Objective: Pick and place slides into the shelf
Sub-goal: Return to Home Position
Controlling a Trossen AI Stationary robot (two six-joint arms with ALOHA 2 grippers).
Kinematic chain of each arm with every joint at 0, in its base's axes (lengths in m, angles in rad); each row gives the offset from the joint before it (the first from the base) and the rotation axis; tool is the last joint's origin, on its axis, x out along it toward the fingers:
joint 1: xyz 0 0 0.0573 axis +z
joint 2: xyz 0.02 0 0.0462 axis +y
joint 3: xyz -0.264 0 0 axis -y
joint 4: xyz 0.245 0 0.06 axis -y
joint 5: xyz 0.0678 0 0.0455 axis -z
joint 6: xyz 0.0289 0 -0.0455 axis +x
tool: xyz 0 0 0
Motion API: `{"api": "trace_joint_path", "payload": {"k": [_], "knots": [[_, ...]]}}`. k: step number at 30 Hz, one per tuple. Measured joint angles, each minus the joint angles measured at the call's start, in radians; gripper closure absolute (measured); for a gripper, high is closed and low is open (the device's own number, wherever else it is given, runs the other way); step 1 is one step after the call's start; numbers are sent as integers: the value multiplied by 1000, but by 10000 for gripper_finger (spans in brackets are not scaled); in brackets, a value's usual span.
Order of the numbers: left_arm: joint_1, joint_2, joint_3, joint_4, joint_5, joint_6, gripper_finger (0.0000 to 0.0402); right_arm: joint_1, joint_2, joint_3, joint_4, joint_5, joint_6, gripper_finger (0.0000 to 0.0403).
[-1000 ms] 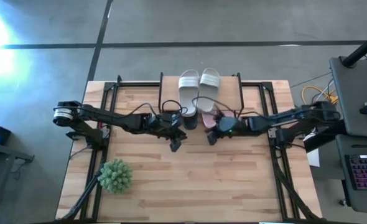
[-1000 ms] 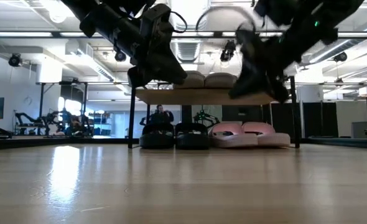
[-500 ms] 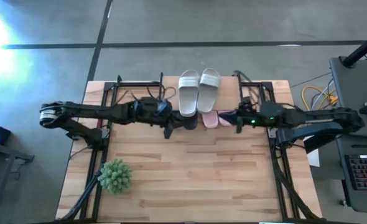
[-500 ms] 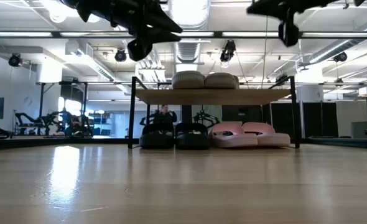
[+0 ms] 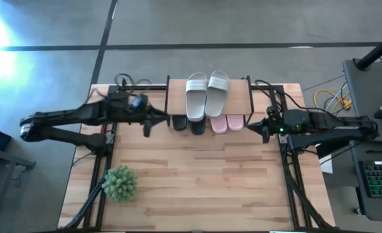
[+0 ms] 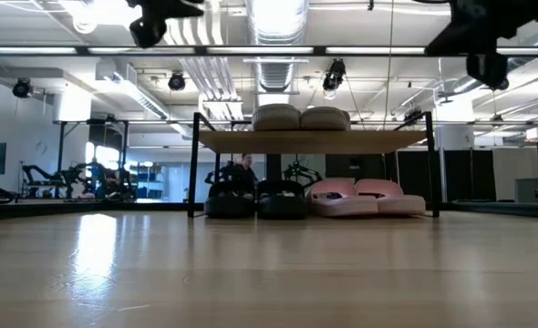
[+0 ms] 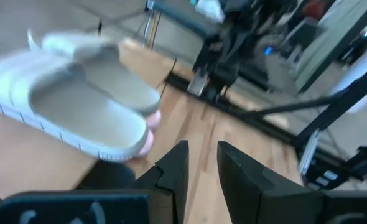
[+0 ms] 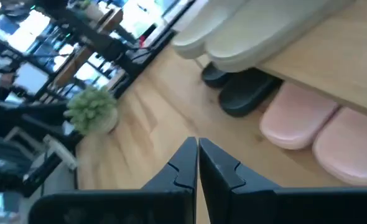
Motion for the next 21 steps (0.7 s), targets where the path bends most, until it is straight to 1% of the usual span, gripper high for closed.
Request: {"api": "trace_joint_path", "payload": {"k": [3,6,8,12,15,18,21], "knots": [[4,-78,-24,10,-3,1,332,0,-63,-27,-12,43,9,394],[4,-140,-98,78,-7,-16,332,0,-136,-60,2,61,11,394],[4,-175,-174,152,-7,-60,332,-1,-188,-99,52,60,6,394],[4,-226,-348,350,-7,-164,332,0,-293,-195,182,50,-4,394],[4,-252,-448,486,-8,-216,332,0,-355,-261,282,27,-37,394],[4,-279,-508,543,-8,-217,332,0,-406,-317,379,-6,-78,394],[4,-311,-547,541,-10,-214,332,0,-458,-370,410,-6,-83,394]]}}
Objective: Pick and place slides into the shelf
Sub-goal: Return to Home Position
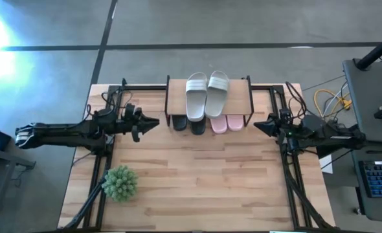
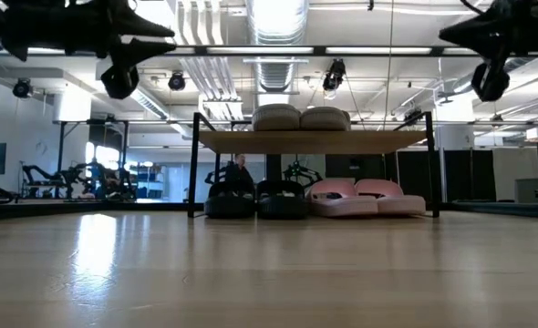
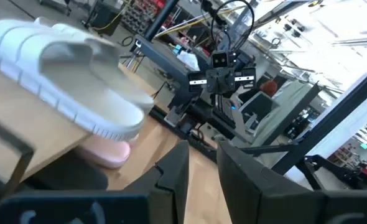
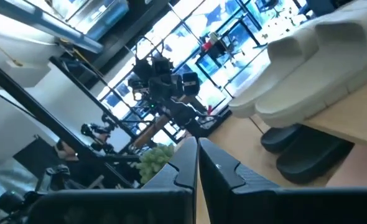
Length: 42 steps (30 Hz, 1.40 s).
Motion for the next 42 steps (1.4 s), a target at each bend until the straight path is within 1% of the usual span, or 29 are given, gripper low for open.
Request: {"api": "trace_joint_path", "payload": {"k": [5,10,13,16,18,20,22,25,27,33,37,42], "knots": [[0,-51,-66,-3,0,-4,332,0,-87,-99,8,8,56,394],[1,-104,-115,-2,-4,-3,332,0,-63,-140,36,11,91,394],[1,-142,-136,-29,-8,-3,332,0,-47,-157,23,11,150,394],[1,-178,-158,-73,-8,0,332,0,-40,-173,8,11,170,394],[1,-199,-176,-96,-9,16,332,0,-37,-179,-9,3,258,394],[1,-225,-198,-108,-9,30,332,0,-40,-182,-1,3,286,394],[1,-266,-217,-109,-8,29,332,0,-38,-182,19,-1,224,394],[1,-320,-248,-105,-9,31,332,0,-44,-178,67,-41,112,394],[1,-359,-270,-110,-8,31,332,0,-49,-178,104,-55,72,394],[1,-458,-329,-116,-8,30,332,0,-55,-200,126,-44,34,394],[1,-510,-356,-135,-8,29,332,0,-55,-267,280,-47,8,394],[1,-540,-366,-174,-9,24,332,0,-52,-271,296,-49,-40,394]]}}
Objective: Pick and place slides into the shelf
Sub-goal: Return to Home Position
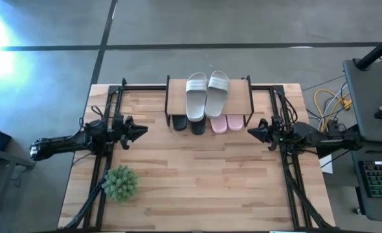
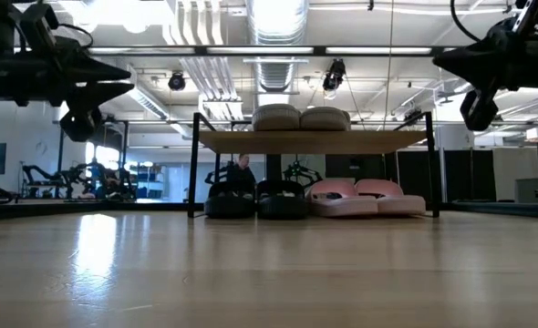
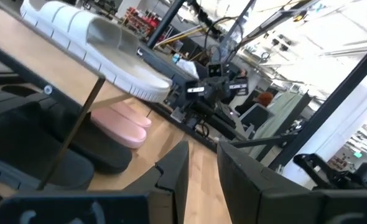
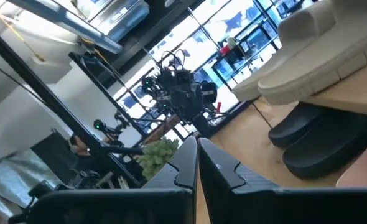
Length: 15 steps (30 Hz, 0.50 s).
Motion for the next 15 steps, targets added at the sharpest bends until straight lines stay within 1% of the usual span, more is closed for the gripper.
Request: {"api": "trace_joint_path", "payload": {"k": [3,5,8,15], "knots": [[0,1,0,-21,-3,-1,332,0,0,0,20,-9,-44,394],[0,8,0,-15,-5,-2,332,0,0,0,34,-26,-102,394],[0,25,-1,-17,-7,7,332,0,-1,0,43,-23,-191,394],[0,77,-1,-16,-8,178,332,0,-1,0,46,-22,-441,394]]}}
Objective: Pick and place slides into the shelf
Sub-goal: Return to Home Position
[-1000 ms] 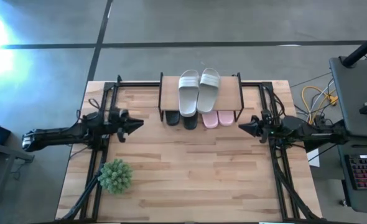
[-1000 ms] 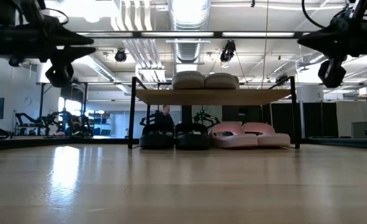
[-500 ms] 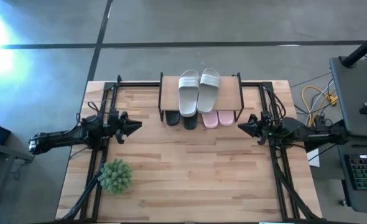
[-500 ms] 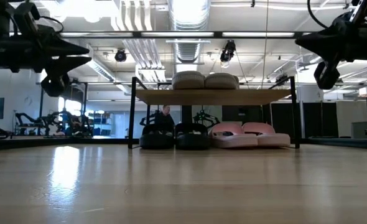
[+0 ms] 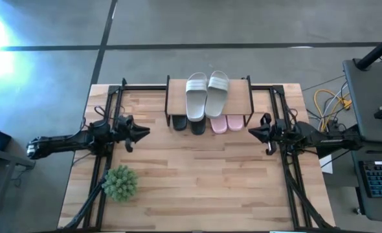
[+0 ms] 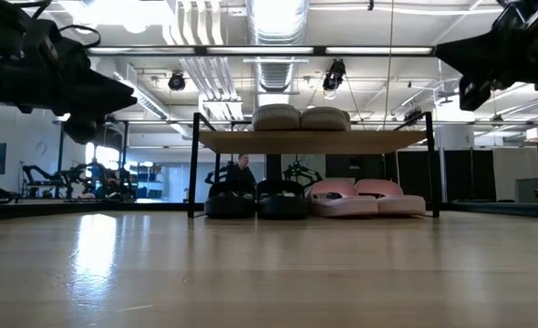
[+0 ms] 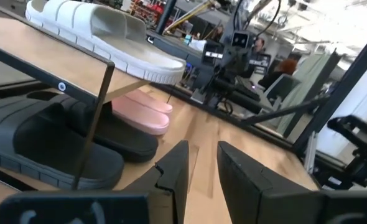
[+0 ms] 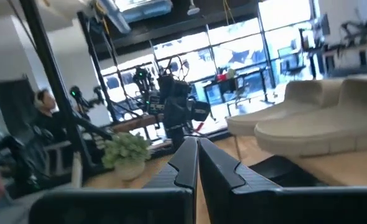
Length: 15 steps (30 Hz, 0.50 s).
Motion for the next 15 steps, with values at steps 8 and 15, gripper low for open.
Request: {"api": "trace_joint_path", "payload": {"k": [8,15], "knots": [[0,45,-1,1,0,6,332,0,0,0,-15,-172,-88,394],[0,71,-1,2,-1,5,332,0,1,0,-15,-232,-13,394]]}}
